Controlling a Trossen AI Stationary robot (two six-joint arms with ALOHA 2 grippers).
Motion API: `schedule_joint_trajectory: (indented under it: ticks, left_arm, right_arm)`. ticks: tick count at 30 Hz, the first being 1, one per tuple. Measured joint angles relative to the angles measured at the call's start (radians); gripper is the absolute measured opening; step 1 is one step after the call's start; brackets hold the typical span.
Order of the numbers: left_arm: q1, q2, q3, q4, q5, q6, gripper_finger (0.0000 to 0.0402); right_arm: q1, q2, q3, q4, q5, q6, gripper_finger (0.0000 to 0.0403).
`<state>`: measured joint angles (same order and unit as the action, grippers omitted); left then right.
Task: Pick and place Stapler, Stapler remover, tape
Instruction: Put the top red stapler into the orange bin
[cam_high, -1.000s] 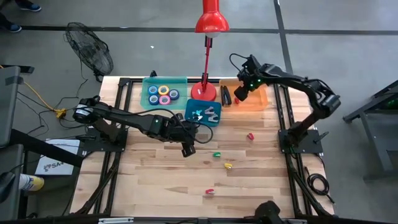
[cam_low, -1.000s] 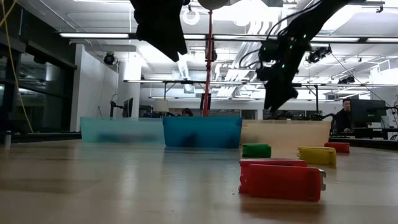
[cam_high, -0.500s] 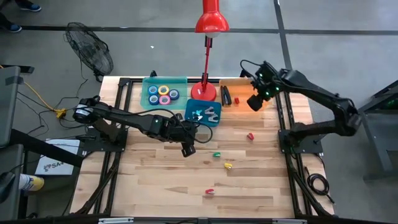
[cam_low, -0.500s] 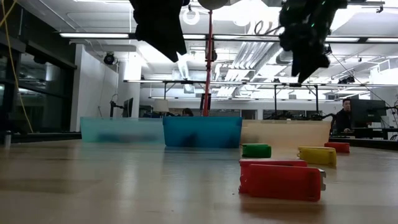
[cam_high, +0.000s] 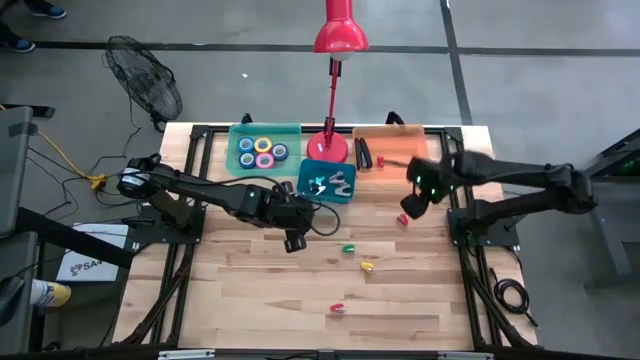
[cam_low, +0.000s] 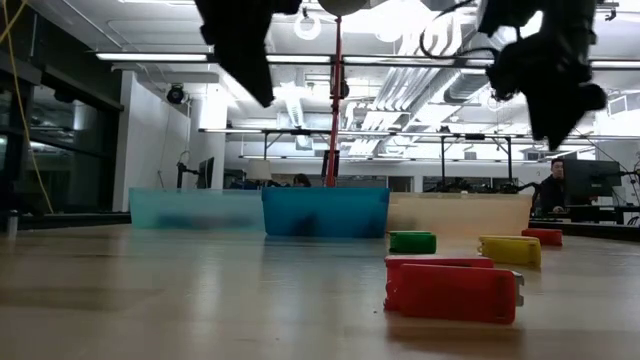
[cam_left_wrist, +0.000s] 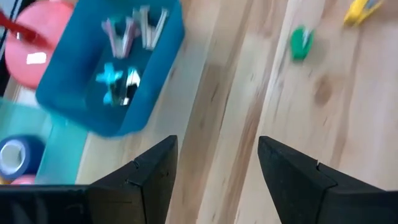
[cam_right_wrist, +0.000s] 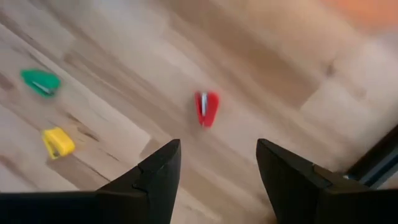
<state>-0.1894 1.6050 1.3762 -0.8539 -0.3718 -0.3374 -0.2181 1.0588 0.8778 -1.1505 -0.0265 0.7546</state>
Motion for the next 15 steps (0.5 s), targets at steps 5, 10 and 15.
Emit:
schedule_joint_trajectory:
  ticks: [5,10,15]
  left_arm:
    - [0.0,0.0,-0.022,-0.055,0.001,0.016,0.0217]
    - [0.0,0.0,-0.051,-0.061,0.021,0.053,0.0217]
    - [0.0,0.0,-0.072,-0.062,0.048,0.053,0.0217]
  right_arm:
    - [0.122,0.0,-0.121,0.13,0.032,0.126,0.0202]
    - [0.194,0.002,-0.222,0.25,0.095,0.14,0.0201]
    - [0.259,0.002,-0.286,0.296,0.18,0.186,0.0198]
